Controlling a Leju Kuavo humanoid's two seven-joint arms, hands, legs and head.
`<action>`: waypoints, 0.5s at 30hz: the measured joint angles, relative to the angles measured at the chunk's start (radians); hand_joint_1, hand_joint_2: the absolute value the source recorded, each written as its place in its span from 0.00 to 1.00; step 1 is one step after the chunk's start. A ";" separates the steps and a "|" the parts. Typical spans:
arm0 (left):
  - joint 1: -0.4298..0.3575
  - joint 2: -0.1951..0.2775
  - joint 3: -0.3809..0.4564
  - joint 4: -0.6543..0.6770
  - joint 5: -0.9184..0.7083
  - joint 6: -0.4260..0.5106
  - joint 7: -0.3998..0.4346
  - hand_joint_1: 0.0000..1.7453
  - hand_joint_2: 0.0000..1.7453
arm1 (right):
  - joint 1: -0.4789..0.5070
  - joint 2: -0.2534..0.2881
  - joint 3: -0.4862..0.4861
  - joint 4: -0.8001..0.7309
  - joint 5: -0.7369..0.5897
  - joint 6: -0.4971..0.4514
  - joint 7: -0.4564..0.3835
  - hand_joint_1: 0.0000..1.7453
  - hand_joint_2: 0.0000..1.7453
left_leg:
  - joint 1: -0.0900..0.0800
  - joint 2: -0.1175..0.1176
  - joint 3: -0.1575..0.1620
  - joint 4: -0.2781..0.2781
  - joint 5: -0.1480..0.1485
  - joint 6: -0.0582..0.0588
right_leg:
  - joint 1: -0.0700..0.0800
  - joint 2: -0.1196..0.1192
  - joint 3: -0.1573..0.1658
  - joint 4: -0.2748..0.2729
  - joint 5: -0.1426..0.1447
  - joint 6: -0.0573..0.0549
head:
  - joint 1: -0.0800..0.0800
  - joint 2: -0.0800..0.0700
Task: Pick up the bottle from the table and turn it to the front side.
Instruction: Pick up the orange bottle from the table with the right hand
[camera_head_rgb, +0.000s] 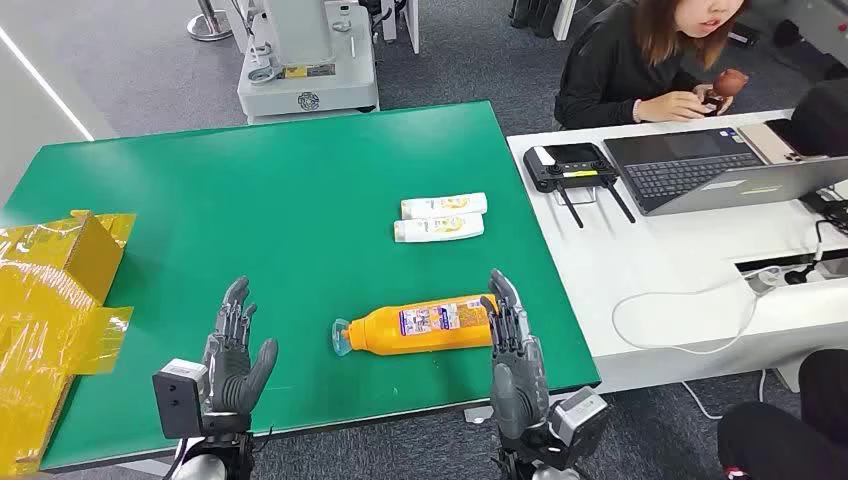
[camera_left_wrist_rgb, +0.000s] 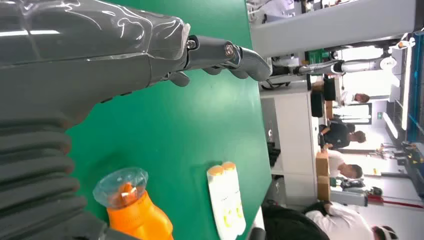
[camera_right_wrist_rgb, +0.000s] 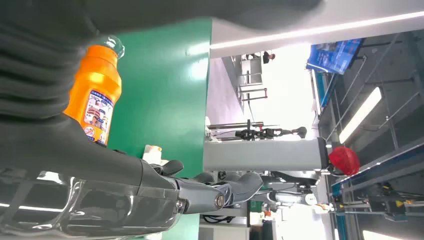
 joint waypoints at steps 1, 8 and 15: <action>0.000 0.000 0.000 0.000 0.001 -0.001 -0.001 0.00 1.00 | 0.000 0.000 0.000 0.000 0.000 0.001 0.000 0.00 1.00 | 0.000 0.000 0.000 0.000 0.000 0.000 | 0.000 0.000 0.000 0.000 0.000 0.000 | 0.000 0.000; 0.000 0.000 0.004 0.001 0.000 -0.003 -0.002 0.00 1.00 | 0.000 0.001 -0.003 0.003 0.013 -0.001 -0.002 0.00 1.00 | 0.000 0.000 0.000 0.000 0.000 0.000 | 0.000 0.000 0.000 0.000 0.000 0.000 | 0.000 0.000; 0.001 0.001 0.028 0.001 -0.047 0.046 -0.005 0.00 1.00 | 0.001 0.001 -0.009 0.004 0.062 -0.053 0.000 0.00 1.00 | 0.000 0.000 0.000 0.000 0.000 0.000 | 0.000 0.000 0.000 0.000 0.000 0.000 | 0.000 0.000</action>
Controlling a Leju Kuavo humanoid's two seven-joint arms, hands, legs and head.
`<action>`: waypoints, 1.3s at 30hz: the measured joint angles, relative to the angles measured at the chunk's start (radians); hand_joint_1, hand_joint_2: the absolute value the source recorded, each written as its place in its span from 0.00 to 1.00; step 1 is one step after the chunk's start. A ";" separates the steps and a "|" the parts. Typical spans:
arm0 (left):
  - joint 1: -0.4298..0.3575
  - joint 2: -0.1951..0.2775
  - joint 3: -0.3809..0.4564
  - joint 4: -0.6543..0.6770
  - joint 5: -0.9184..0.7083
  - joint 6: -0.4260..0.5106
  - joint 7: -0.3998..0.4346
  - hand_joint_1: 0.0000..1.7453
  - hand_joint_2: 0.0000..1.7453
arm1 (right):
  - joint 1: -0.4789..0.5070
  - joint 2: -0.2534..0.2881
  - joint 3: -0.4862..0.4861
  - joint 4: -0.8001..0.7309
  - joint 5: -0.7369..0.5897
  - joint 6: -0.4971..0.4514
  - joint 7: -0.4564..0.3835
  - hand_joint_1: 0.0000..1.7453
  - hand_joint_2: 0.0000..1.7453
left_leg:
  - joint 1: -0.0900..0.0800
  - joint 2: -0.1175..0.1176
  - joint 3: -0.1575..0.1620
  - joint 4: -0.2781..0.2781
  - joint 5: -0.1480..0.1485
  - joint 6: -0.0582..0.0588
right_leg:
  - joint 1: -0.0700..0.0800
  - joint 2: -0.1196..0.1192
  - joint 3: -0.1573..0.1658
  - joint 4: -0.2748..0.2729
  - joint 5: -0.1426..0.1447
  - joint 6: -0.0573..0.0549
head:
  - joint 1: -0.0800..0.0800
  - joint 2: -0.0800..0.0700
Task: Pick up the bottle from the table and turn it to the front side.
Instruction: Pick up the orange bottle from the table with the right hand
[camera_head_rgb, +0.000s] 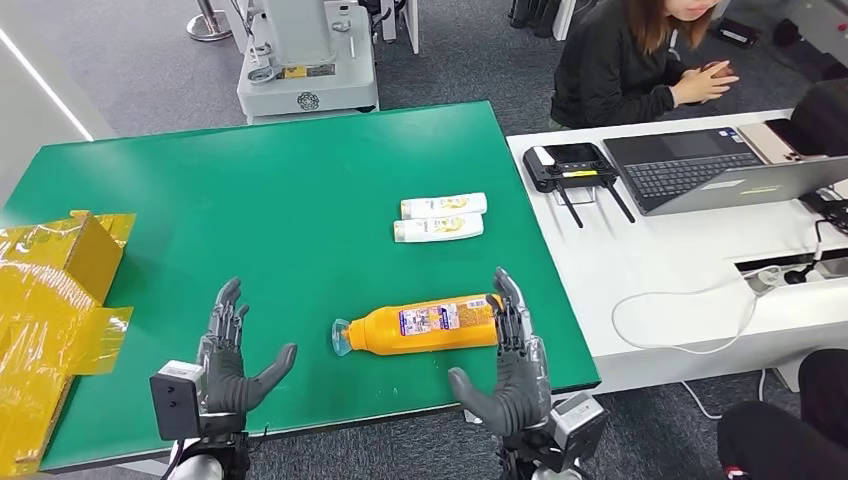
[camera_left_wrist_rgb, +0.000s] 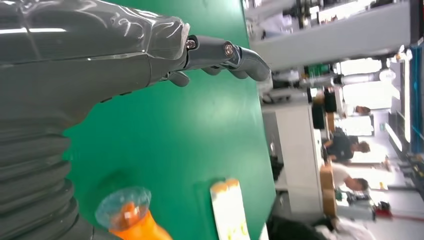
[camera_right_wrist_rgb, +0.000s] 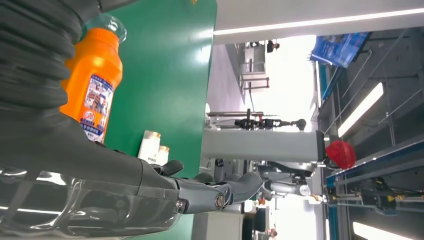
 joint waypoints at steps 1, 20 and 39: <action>0.000 0.000 0.008 0.000 -0.009 0.011 -0.002 0.00 1.00 | 0.001 0.000 -0.003 -0.001 0.007 -0.011 0.002 0.00 1.00 | 0.000 0.000 0.000 0.000 0.000 0.000 | 0.000 0.000 0.000 0.000 0.000 0.000 | 0.000 0.000; 0.021 0.016 0.096 -0.009 -0.072 0.081 -0.035 0.00 1.00 | -0.002 -0.061 -0.063 0.007 0.227 -0.130 0.144 0.00 1.00 | 0.000 0.000 0.000 0.000 0.000 0.000 | 0.000 0.000 0.000 0.000 0.000 0.000 | 0.000 0.000; -0.020 0.007 0.094 0.036 -0.080 0.072 -0.045 0.00 1.00 | -0.135 -0.076 -0.096 0.151 0.351 -0.027 0.179 0.00 1.00 | 0.000 0.000 0.000 0.000 0.002 0.002 | 0.000 0.000 0.000 0.000 0.001 0.001 | 0.000 0.000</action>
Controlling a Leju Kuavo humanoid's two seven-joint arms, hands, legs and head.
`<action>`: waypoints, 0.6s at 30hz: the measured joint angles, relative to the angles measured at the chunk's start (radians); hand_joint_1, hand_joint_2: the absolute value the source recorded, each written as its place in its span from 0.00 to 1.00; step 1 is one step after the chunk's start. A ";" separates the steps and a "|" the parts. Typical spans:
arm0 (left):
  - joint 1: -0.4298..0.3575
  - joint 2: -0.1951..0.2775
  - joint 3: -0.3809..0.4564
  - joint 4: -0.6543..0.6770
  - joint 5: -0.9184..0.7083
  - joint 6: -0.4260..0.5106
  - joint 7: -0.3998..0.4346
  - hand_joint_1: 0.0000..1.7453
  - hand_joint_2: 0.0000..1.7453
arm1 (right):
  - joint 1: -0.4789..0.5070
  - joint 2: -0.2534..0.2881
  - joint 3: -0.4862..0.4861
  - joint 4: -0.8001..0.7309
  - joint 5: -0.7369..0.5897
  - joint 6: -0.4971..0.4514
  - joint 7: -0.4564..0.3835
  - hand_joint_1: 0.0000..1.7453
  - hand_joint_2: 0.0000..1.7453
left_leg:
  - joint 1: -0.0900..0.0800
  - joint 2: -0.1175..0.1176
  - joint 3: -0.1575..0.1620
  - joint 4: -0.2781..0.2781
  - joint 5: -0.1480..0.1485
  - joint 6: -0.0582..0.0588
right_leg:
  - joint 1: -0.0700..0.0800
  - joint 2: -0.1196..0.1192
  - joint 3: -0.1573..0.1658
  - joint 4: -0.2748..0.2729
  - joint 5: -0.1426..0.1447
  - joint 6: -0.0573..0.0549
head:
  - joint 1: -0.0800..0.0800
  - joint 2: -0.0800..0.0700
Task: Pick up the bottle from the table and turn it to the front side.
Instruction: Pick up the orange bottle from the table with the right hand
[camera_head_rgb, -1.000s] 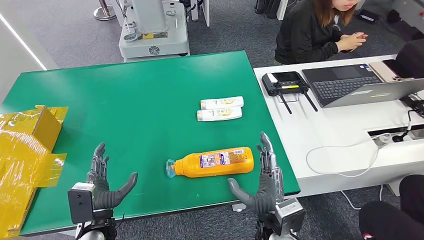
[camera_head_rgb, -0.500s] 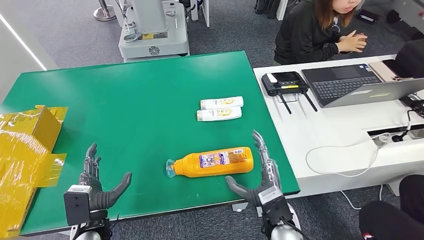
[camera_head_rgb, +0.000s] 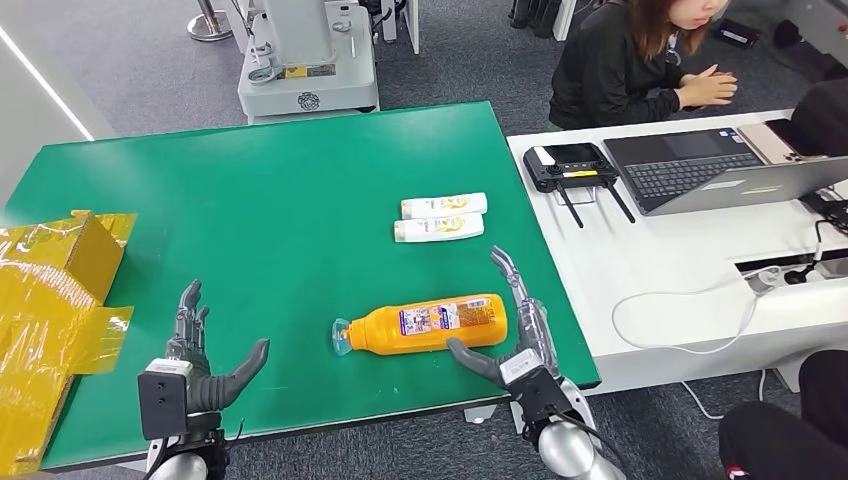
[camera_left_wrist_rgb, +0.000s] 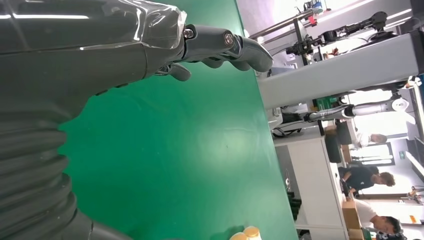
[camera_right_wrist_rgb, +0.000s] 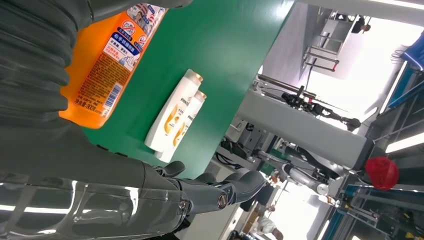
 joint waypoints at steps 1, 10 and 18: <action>0.000 0.000 0.000 0.001 0.000 0.000 0.000 0.00 1.00 | -0.001 0.000 -0.001 0.002 0.001 0.000 0.000 0.00 1.00 | 0.000 0.000 0.000 0.000 0.000 0.000 | 0.000 0.000 0.000 0.000 0.000 0.000 | 0.000 0.000; -0.053 -0.002 -0.009 0.039 0.003 -0.033 -0.004 0.00 1.00 | -0.242 -0.013 0.073 0.185 0.129 0.105 0.051 0.00 1.00 | 0.000 0.004 0.000 0.000 0.004 0.000 | 0.000 0.004 -0.001 0.000 0.005 0.000 | 0.000 0.000; -0.090 -0.001 -0.035 0.084 0.045 -0.112 0.013 0.00 1.00 | -0.492 -0.024 0.193 0.365 0.206 0.209 0.204 0.00 1.00 | 0.000 0.003 -0.001 0.000 0.006 0.001 | 0.000 0.003 -0.002 0.001 0.007 0.000 | 0.000 0.000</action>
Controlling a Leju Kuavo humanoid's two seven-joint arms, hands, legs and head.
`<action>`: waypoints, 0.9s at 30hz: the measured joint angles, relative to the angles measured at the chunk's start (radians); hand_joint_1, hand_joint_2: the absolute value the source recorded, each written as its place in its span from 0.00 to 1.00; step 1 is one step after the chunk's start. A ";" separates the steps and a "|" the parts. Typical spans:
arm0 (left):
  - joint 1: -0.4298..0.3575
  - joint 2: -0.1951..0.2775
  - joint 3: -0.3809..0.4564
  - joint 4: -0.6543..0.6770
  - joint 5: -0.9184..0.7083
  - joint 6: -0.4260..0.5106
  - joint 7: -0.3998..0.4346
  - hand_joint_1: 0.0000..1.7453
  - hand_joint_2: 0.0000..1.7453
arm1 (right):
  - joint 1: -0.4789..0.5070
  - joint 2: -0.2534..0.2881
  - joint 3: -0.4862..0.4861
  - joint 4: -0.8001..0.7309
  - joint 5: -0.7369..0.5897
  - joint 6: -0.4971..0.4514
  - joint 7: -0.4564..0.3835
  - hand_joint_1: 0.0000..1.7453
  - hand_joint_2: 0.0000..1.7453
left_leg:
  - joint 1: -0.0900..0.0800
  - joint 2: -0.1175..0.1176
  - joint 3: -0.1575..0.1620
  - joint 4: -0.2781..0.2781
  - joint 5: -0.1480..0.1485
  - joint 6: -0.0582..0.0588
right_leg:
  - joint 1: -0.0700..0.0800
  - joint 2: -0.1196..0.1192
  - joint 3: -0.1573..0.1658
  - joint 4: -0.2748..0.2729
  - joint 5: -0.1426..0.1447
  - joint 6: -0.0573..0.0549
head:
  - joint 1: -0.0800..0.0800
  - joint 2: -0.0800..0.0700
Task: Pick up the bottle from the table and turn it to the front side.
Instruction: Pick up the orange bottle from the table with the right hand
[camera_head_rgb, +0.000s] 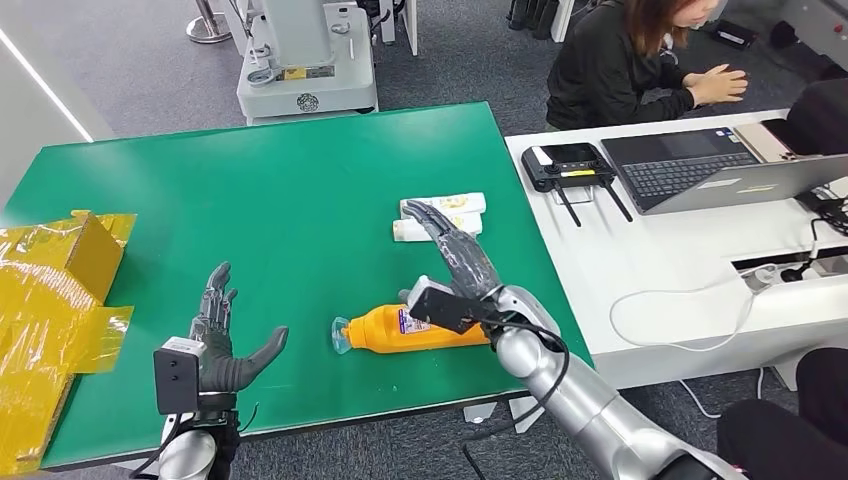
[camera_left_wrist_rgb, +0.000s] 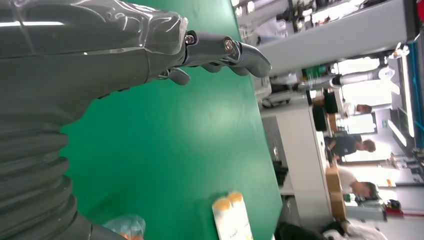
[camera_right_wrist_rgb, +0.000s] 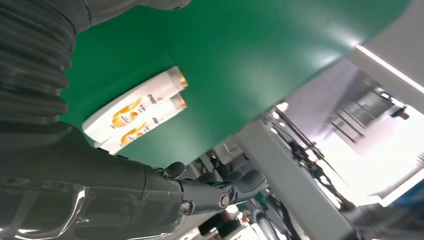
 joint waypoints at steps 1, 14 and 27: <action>-0.003 0.000 -0.004 0.003 0.001 -0.005 0.002 0.00 1.00 | -0.020 -0.002 0.009 0.015 0.006 0.014 0.017 0.00 1.00 | 0.000 0.000 0.000 0.000 0.000 0.000 | 0.000 0.000 0.000 0.000 0.000 0.000 | 0.000 0.000; -0.023 -0.001 -0.025 0.021 0.002 -0.025 0.028 0.00 1.00 | -0.162 0.012 0.071 0.181 0.004 0.060 0.023 0.00 1.00 | 0.000 -0.001 -0.002 0.000 0.000 0.000 | 0.000 -0.001 -0.001 0.000 0.000 0.000 | 0.000 0.000; -0.025 -0.001 -0.031 0.027 0.008 -0.042 0.050 0.00 1.00 | -0.197 -0.003 0.138 0.055 0.044 0.160 0.140 0.00 1.00 | 0.000 -0.001 -0.002 0.000 0.000 0.000 | 0.000 -0.001 -0.002 0.000 0.000 0.000 | 0.000 0.000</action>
